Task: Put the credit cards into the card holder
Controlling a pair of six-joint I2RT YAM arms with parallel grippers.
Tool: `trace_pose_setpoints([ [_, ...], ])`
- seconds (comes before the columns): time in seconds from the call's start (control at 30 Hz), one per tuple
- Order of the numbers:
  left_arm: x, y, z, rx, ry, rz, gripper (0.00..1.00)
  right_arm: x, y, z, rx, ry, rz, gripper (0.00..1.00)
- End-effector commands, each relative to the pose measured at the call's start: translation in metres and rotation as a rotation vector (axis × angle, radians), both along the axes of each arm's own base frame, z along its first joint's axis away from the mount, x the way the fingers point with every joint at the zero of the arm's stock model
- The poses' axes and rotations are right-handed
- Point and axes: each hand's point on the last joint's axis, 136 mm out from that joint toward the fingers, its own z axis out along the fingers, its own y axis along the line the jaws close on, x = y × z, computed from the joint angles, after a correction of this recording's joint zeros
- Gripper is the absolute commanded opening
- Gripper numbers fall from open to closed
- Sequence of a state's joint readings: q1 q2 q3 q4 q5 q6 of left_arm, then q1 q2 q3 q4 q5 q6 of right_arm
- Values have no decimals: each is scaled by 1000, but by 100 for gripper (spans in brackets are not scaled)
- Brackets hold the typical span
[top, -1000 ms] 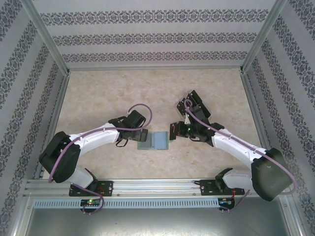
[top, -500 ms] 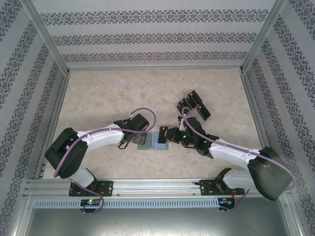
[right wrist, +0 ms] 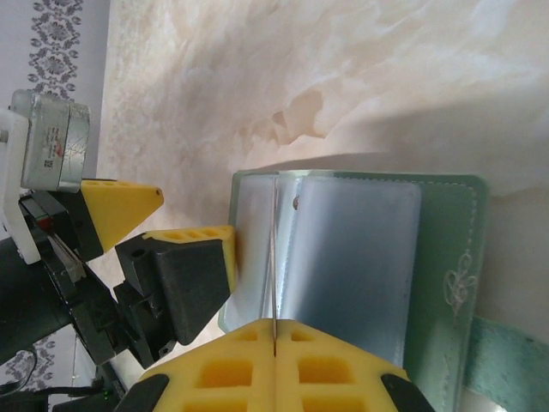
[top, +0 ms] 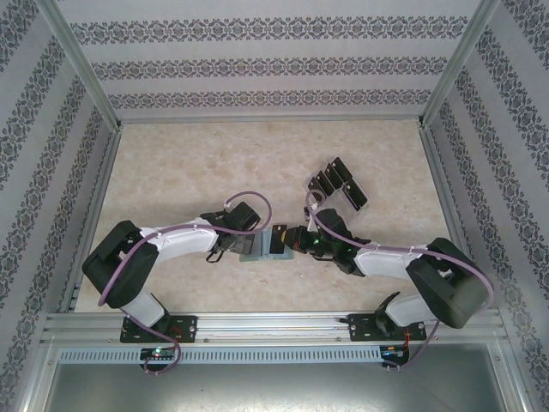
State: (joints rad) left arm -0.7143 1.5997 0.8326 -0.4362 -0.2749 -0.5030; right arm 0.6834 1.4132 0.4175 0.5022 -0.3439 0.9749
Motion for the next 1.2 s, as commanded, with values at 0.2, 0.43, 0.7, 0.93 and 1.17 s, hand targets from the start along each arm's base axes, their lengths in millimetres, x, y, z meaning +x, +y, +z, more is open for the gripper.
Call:
trace_pose_setpoints([
  [0.2, -18, 18, -21, 77, 58, 13, 100, 0, 19, -3, 82, 5, 37, 0],
  [0.43, -19, 17, -22, 72, 62, 15, 100, 1, 25, -8, 115, 26, 34, 0],
  [0.7, -18, 15, -22, 65, 63, 14, 100, -2, 25, -18, 113, 55, 41, 0],
  [0.93, -18, 15, -22, 65, 65, 16, 100, -5, 22, -27, 113, 84, 29, 0],
  [1.17, -19, 15, -21, 61, 67, 16, 100, -8, 18, -35, 119, 127, 1, 0],
])
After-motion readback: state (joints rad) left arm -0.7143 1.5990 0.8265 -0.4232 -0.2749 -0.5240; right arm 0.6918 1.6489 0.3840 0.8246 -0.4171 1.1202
